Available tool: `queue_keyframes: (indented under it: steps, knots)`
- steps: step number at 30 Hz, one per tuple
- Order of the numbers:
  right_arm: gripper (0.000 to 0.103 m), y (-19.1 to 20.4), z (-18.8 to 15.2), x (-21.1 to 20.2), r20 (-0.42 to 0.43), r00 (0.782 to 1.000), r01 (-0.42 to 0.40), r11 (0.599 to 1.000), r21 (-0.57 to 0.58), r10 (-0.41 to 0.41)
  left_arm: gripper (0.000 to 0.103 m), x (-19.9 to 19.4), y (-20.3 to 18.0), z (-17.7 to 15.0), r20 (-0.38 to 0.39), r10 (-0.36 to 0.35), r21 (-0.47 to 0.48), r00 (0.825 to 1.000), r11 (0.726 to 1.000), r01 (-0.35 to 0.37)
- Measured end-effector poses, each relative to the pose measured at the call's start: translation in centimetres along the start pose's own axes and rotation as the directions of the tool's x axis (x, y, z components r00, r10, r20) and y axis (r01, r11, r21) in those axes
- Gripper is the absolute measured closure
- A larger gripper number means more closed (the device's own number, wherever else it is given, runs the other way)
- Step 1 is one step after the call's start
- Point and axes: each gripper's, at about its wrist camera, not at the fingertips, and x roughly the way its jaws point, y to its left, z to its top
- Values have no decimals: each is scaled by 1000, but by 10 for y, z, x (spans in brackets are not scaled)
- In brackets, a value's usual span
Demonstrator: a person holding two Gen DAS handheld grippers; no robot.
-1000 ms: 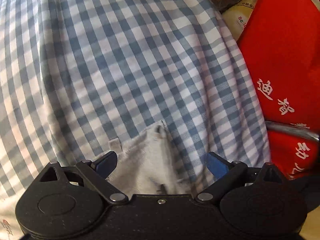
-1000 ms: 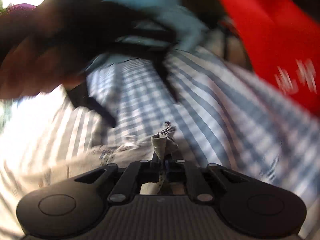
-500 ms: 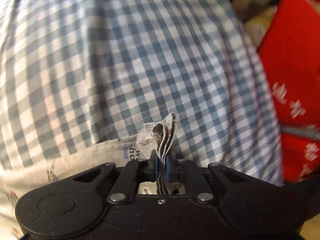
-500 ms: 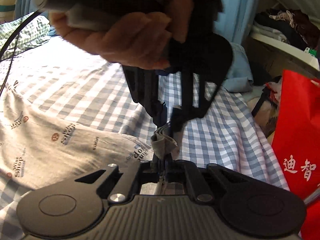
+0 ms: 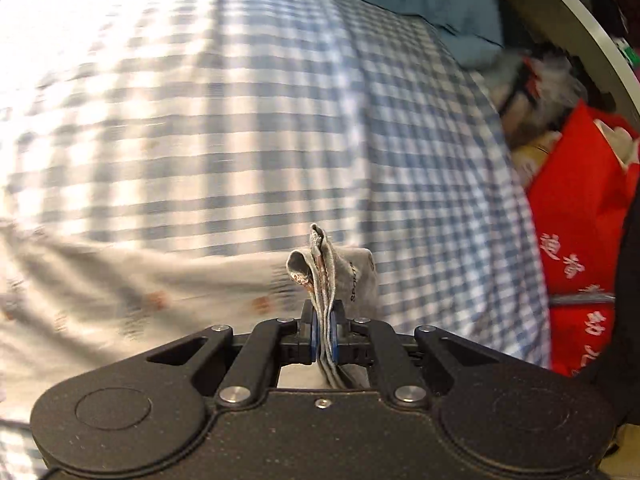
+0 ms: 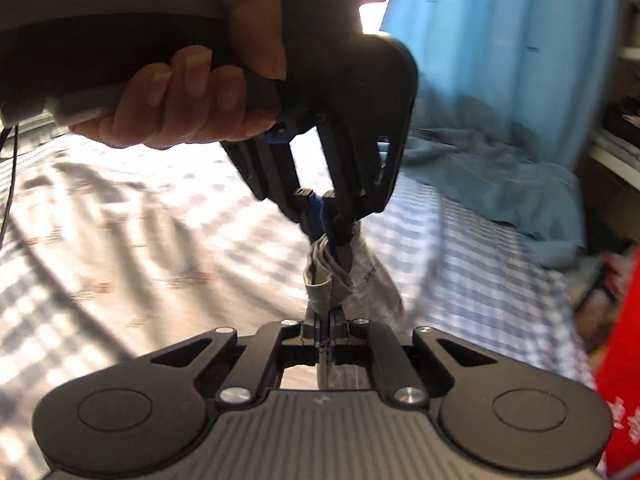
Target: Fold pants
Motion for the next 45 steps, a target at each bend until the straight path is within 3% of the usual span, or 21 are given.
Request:
queue_keyframes:
  steps: [4,8,12,17,23,28,36,43,45]
  knots:
    - [98,35,12,15,-58,994,-100,994,-33,98,97,-5,43,-13,6,42,-20,999,999,-42]
    - [98,65,19,33,-122,983,-140,989,-48,133,97,3,82,-24,-2,52,-55,999,997,-52]
    - [99,82,24,43,-173,979,-123,991,-58,111,97,6,107,-30,3,20,-105,1000,994,-19]
    - [99,95,33,34,-188,980,-81,994,-76,65,97,-3,113,-33,42,-35,-93,999,995,38]
    - [99,116,52,23,-179,984,-33,996,-79,18,97,-34,125,-36,80,-82,-46,993,995,86]
    - [99,151,76,20,-160,987,-42,996,-76,29,97,-64,166,-39,93,-91,-55,991,994,97]
    - [99,227,110,43,-157,980,-139,985,-97,123,97,-97,258,-52,101,-29,-76,994,996,37]
    - [97,276,120,78,-247,952,-213,970,-115,179,93,-71,319,-67,77,4,-42,997,999,-1]
    - [88,276,115,80,-266,947,-218,969,-116,181,88,-65,328,-70,77,24,-70,997,997,-18]
